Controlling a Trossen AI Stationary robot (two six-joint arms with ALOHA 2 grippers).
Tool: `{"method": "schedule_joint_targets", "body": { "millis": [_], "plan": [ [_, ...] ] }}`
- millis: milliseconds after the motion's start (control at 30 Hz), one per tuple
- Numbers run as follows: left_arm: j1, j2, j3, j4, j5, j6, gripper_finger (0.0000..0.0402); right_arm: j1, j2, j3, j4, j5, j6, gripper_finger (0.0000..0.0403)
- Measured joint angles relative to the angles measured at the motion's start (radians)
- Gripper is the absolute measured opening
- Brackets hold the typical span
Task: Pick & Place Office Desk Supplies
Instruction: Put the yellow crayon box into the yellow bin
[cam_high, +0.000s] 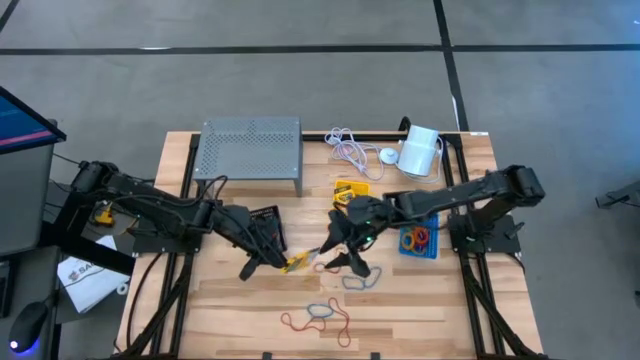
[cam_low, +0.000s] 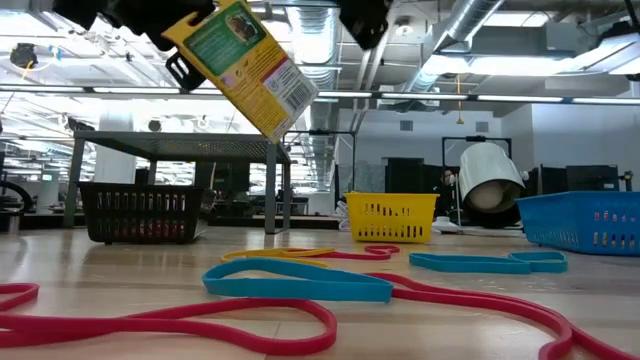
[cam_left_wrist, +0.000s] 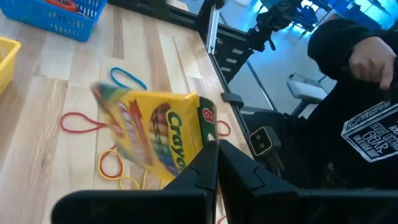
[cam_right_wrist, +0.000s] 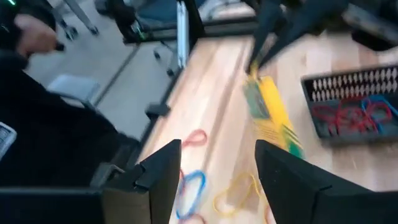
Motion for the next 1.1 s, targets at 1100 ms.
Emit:
{"method": "schedule_joint_targets", "body": {
  "millis": [1100],
  "plan": [
    [0.000,0.000,0.000,-0.030,0.003,0.031,0.0000,-0.024,0.203,0.186,0.015,-0.047,-0.068,0.0217]
  ]
}}
